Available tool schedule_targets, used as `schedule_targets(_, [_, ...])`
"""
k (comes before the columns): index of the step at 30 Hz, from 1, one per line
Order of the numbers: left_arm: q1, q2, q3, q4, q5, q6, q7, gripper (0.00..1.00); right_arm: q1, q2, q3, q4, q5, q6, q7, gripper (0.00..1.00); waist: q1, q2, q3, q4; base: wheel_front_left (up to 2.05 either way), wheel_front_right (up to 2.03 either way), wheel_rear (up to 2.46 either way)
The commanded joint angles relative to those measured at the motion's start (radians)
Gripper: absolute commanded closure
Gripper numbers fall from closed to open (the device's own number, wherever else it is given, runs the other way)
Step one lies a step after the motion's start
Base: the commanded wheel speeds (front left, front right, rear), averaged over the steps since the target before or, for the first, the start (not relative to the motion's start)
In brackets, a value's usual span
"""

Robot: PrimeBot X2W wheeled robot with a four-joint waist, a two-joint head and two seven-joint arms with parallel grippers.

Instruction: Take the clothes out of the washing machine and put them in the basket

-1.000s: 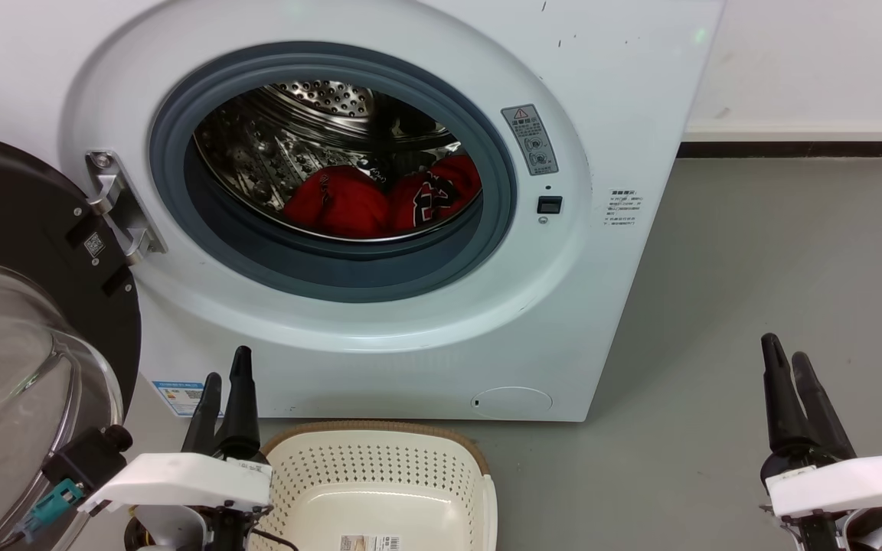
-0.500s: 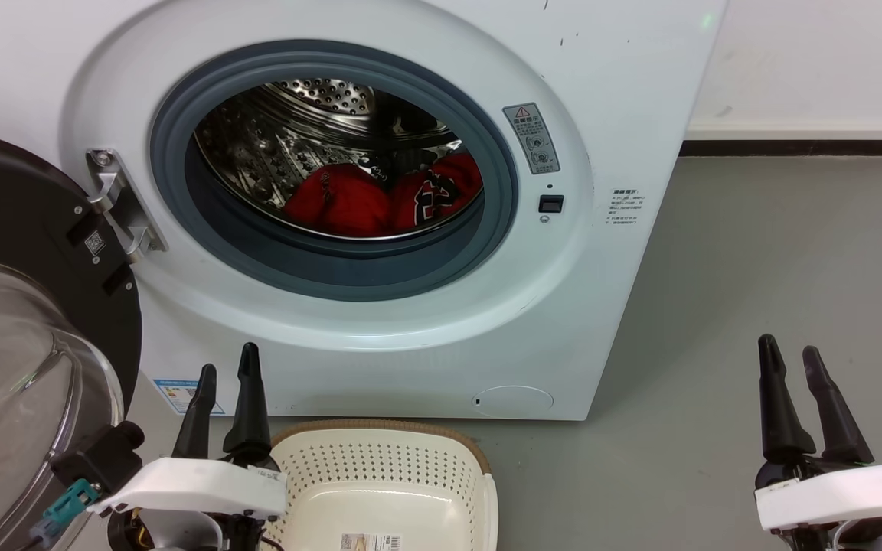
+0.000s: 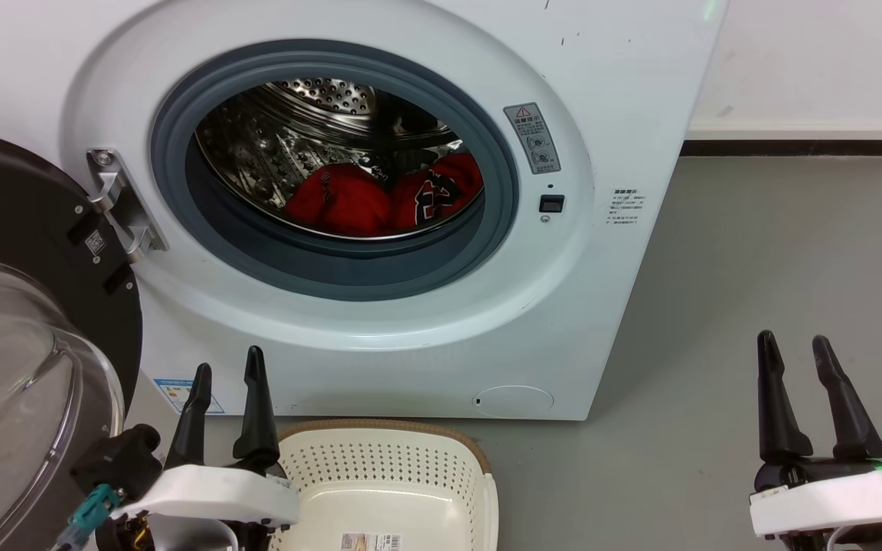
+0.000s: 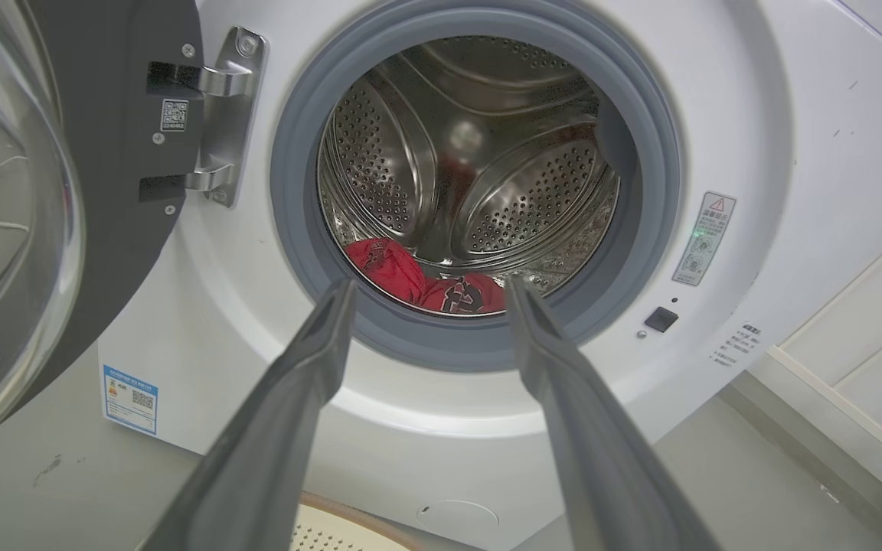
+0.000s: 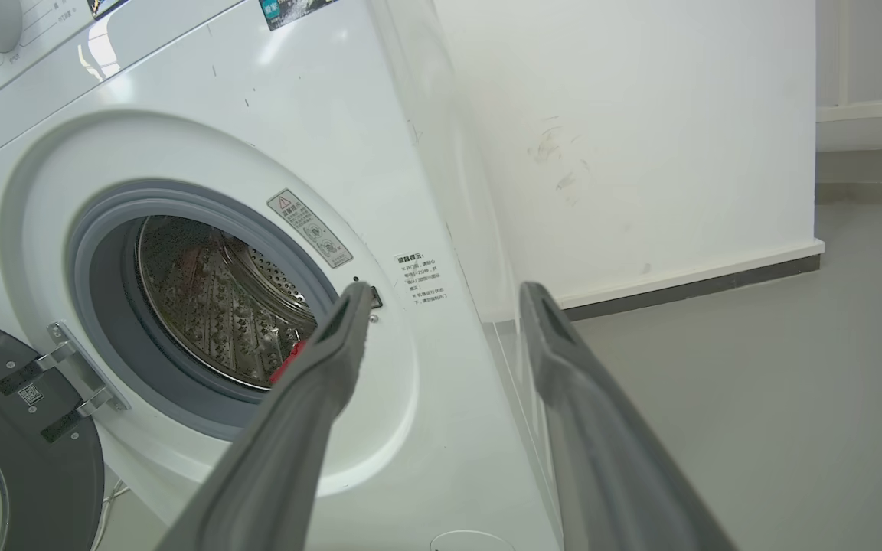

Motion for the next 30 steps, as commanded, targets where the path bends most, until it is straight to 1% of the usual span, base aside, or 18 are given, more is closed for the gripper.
schedule_targets(1, [0.004, 0.002, -0.005, -0.007, 0.032, 0.011, -0.009, 0.00, 0.008, -0.002, 0.003, -0.019, -0.028, 0.000, -0.010, 0.00, 0.0000, 0.0000, 0.000, 0.000, 0.00, 0.00, 0.00])
schedule_targets(4, [0.007, 0.002, -0.011, -0.006, 0.069, 0.024, -0.017, 0.00, 0.011, -0.002, 0.005, -0.027, -0.061, 0.000, -0.017, 0.00, 0.0000, 0.0000, 0.000, 0.000, 0.00, 0.00, 0.00])
schedule_targets(7, [0.008, 0.002, -0.015, -0.006, 0.090, 0.028, -0.022, 0.00, 0.017, -0.002, 0.005, -0.032, -0.082, 0.000, -0.023, 0.00, 0.0000, 0.0000, 0.000, 0.000, 0.00, 0.00, 0.00])
schedule_targets(8, [0.008, 0.002, -0.020, -0.008, 0.111, 0.033, -0.027, 0.00, 0.020, -0.002, 0.006, -0.037, -0.107, 0.000, -0.027, 0.00, 0.0000, 0.0000, 0.001, 0.000, 0.00, 0.00, 0.00])
schedule_targets(22, [0.020, 0.002, -0.038, -0.018, 0.225, 0.051, -0.057, 0.00, 0.040, -0.002, 0.007, -0.064, -0.241, 0.000, -0.057, 0.00, 0.0000, 0.0000, 0.003, 0.001, 0.00, 0.00, 0.00])
schedule_targets(30, [0.030, 0.002, -0.039, -0.026, 0.277, 0.046, -0.073, 0.00, 0.052, -0.002, 0.010, -0.079, -0.308, 0.000, -0.074, 0.00, 0.0000, 0.0000, 0.003, 0.002, 0.00, 0.00, 0.00])
